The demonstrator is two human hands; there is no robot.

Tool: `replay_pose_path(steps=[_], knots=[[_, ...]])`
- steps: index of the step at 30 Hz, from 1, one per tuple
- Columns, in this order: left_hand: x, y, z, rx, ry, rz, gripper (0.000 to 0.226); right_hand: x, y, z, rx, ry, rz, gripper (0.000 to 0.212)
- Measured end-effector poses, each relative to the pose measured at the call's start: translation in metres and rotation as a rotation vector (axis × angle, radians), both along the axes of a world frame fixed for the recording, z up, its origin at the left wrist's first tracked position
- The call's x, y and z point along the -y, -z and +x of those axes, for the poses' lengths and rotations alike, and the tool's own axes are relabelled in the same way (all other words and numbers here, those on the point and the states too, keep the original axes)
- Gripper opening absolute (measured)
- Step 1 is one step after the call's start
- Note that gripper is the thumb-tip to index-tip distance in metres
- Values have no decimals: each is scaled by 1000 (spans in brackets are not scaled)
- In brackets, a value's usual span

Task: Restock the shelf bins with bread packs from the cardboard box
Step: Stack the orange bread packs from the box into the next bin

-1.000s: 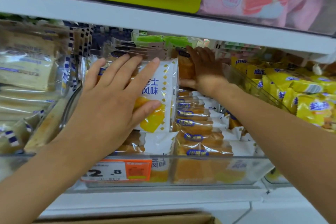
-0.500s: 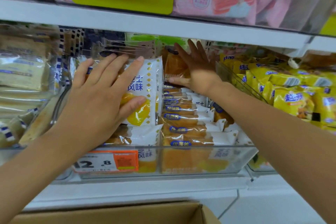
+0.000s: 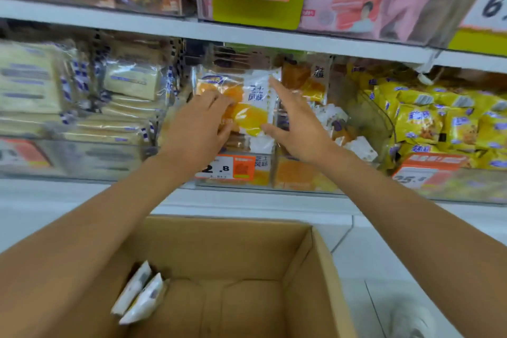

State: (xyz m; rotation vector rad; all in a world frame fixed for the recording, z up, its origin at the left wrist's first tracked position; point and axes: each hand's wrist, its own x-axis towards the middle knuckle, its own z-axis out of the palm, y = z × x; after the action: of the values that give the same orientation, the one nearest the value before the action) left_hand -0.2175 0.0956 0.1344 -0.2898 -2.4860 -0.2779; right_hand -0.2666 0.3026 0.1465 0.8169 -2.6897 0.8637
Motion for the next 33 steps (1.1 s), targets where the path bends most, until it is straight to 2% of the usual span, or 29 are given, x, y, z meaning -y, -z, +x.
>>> replay_pose_path(steps=[3, 5, 7, 11, 15, 18, 20, 22, 25, 27, 28, 30, 31, 33], knots=[[-1, -1, 18, 5, 0, 48, 27, 3, 8, 18, -157, 136, 68, 69], [-6, 6, 41, 55, 16, 144, 23, 5, 16, 44, -308, 165, 16, 56], [-11, 21, 73, 192, 57, 300, 20, 10, 35, 76, -295, 139, -32, 41], [1, 93, 129, 585, -28, 476, 17, 13, 114, 145, 184, 16, 83, 28], [30, 188, 172, 919, -159, 505, 19, 4, 221, 188, 665, 18, 312, 30], [44, 249, 186, 1052, -254, 638, 16, -8, 295, 200, 1006, 168, 454, 35], [49, 277, 195, 1104, -293, 740, 8, -12, 339, 207, 1148, 204, 507, 45], [51, 300, 203, 1158, -340, 838, 9, -9, 371, 210, 1227, 202, 512, 54], [51, 320, 211, 1245, -383, 910, 9, 5, 403, 214, 1188, 219, 569, 69], [50, 326, 214, 1289, -400, 904, 12, 14, 412, 221, 1108, 325, 605, 72], [50, 329, 215, 1304, -401, 908, 14, 16, 419, 225, 1058, 358, 627, 67], [49, 330, 218, 1318, -399, 919, 14, 18, 423, 227, 985, 363, 676, 40], [49, 329, 217, 1324, -393, 928, 14, 19, 423, 223, 978, 376, 639, 27], [51, 329, 215, 1315, -397, 992, 13, 21, 410, 211, 1049, 432, 457, 15]])
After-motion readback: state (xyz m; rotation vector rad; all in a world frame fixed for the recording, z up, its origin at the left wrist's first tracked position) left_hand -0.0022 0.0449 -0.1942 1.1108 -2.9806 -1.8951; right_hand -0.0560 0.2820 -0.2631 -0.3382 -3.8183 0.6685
